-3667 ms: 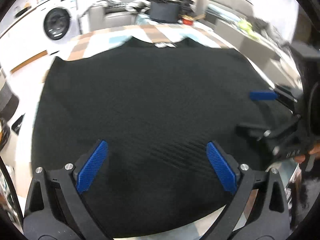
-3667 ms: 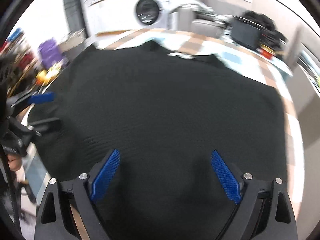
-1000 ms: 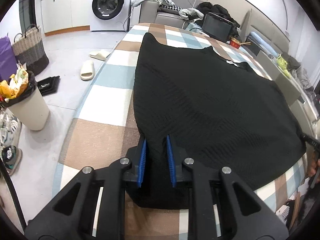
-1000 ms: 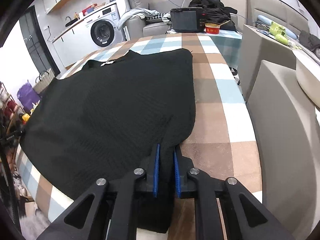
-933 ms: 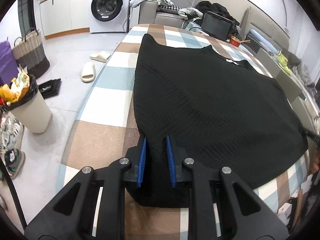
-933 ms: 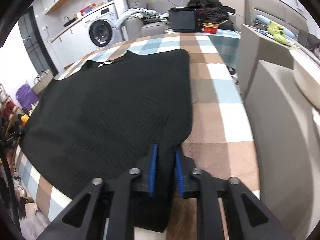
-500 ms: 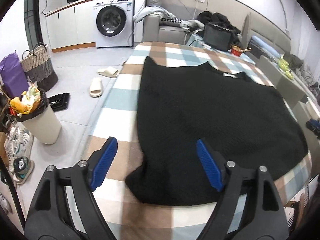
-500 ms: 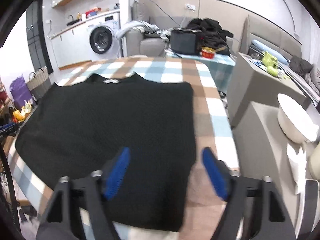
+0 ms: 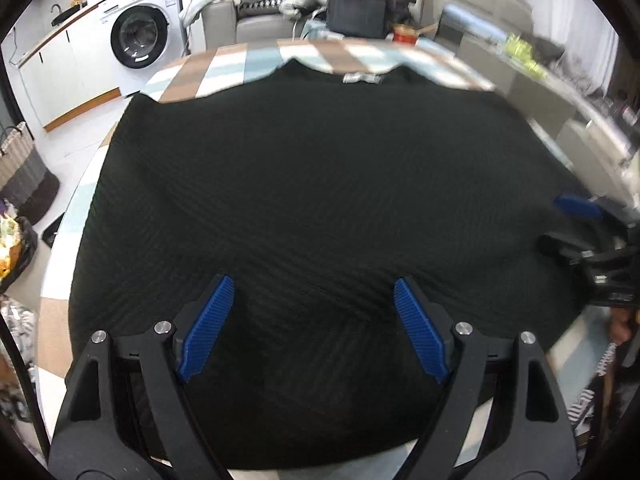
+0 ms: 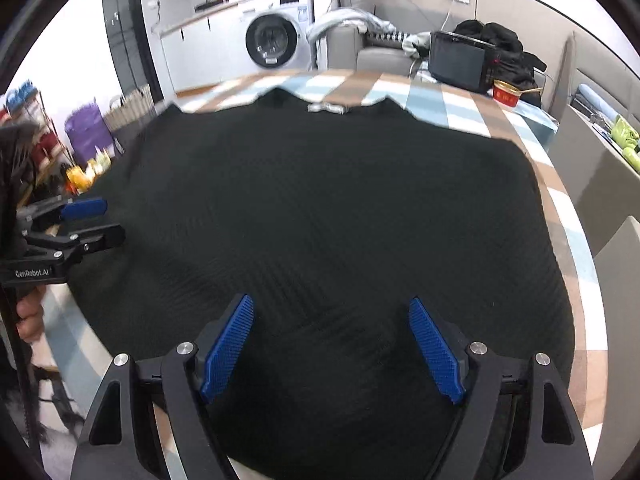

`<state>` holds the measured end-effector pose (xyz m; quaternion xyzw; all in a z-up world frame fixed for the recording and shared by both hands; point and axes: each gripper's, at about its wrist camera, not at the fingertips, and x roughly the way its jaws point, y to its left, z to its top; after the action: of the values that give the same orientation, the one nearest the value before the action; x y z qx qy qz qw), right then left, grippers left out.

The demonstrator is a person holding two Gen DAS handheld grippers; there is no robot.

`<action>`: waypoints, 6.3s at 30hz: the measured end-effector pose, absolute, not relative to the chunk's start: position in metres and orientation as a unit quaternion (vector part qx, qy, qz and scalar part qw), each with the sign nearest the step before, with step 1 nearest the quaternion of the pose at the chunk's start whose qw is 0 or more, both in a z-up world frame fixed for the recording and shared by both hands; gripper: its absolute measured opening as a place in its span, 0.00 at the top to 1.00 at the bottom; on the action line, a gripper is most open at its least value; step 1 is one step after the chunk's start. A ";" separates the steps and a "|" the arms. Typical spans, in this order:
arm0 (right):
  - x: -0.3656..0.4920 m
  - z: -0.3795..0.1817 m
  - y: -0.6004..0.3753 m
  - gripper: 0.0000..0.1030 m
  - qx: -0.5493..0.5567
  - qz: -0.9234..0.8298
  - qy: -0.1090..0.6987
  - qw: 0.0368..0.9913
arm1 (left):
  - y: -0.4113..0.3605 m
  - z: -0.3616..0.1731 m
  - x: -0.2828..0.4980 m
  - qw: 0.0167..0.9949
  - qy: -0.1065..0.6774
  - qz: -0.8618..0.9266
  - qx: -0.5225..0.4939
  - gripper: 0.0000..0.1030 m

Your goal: Fold small clothes

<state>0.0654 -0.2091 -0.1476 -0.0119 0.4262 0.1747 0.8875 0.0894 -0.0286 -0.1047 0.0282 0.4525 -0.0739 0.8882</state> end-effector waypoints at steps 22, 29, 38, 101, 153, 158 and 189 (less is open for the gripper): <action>0.039 -0.150 -0.256 0.19 -0.022 0.136 0.418 0.898 | -0.030 -0.103 0.071 0.887 0.447 -0.098 0.058 0.16; 0.024 -0.142 -0.312 0.18 0.017 0.093 0.424 0.901 | 0.010 -0.098 0.051 0.890 0.448 -0.079 0.028 0.16; 0.023 -0.150 -0.338 0.22 0.031 0.066 0.439 0.896 | 0.026 -0.102 0.031 0.888 0.453 -0.078 0.034 0.16; 0.027 -0.119 -0.291 0.13 0.172 0.159 0.385 0.893 | 0.081 -0.061 0.052 0.917 0.321 0.010 -0.236 0.80; 0.022 -0.116 -0.322 0.83 0.176 0.153 0.450 0.862 | -0.093 -0.090 0.069 0.876 0.408 -0.257 0.009 0.31; 0.053 -0.102 -0.310 0.55 0.212 0.189 0.407 0.868 | -0.098 -0.101 0.067 0.867 0.426 -0.256 0.045 0.30; 0.164 -0.131 -0.296 0.83 0.196 0.229 0.491 0.817 | -0.063 -0.091 0.073 0.861 0.432 -0.269 -0.009 0.28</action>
<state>0.1642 -0.2958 -0.1312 0.1958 0.4911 0.2292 0.8173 0.0726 -0.0629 -0.0914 -0.0089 0.4318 -0.2687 0.8610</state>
